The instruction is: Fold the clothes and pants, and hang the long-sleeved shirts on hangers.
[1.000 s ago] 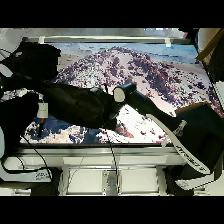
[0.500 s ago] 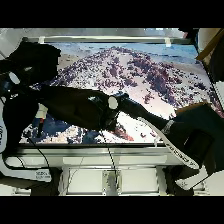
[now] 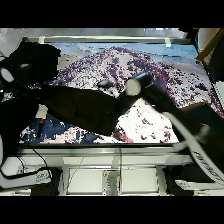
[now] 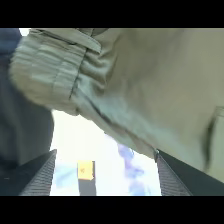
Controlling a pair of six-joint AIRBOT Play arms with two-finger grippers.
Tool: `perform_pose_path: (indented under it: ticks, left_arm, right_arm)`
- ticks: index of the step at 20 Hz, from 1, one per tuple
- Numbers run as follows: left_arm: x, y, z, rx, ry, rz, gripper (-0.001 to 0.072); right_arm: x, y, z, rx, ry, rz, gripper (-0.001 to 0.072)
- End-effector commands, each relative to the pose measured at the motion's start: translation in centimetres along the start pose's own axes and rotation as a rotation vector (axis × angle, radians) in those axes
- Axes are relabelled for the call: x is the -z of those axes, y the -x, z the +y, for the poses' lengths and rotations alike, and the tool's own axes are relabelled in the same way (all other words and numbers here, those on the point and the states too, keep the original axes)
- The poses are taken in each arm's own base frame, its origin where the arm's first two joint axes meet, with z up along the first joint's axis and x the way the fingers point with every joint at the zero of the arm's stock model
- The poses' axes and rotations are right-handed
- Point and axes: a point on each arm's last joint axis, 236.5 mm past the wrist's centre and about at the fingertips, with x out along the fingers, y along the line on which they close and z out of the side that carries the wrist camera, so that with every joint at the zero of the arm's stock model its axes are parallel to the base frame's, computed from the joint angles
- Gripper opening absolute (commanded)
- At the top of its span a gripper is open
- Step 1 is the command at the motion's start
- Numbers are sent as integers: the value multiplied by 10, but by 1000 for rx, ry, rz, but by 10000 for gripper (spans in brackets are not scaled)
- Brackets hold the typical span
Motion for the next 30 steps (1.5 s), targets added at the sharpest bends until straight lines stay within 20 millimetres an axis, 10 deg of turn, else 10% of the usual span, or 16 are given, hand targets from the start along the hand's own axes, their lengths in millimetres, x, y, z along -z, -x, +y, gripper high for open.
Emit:
perform_pose_path:
  ticks: [1, 4, 5, 8, 12, 17, 20, 30]
  left_arm:
    - [-8, 74, -3, -49, 11, -158, 702]
    - [-8, 125, -6, -87, 7, -279, 702]
    - [-7, 140, -7, -95, 18, -313, 702]
    - [-2, 176, -11, -119, 29, -401, 702]
    - [8, 213, -16, -150, 23, -488, 702]
    - [14, 233, -19, -147, 75, -541, 701]
    - [17, 232, -20, -139, 93, -530, 700]
    - [24, 227, -22, -129, 95, -494, 700]
  right_arm:
    - [24, 98, -33, 175, -11, -132, 432]
    - [11, 134, -47, 227, -60, -308, 145]
    - [13, 128, -56, 232, -85, -301, 152]
    - [23, 76, -82, 124, -255, -276, 335]
    - [-20, 30, -109, -226, -554, -621, 423]
    - [20, -44, -132, -545, -1003, -706, 626]
    - [36, -88, -127, -573, -1072, -605, 671]
    - [4, -154, -108, -646, -1128, -529, 688]
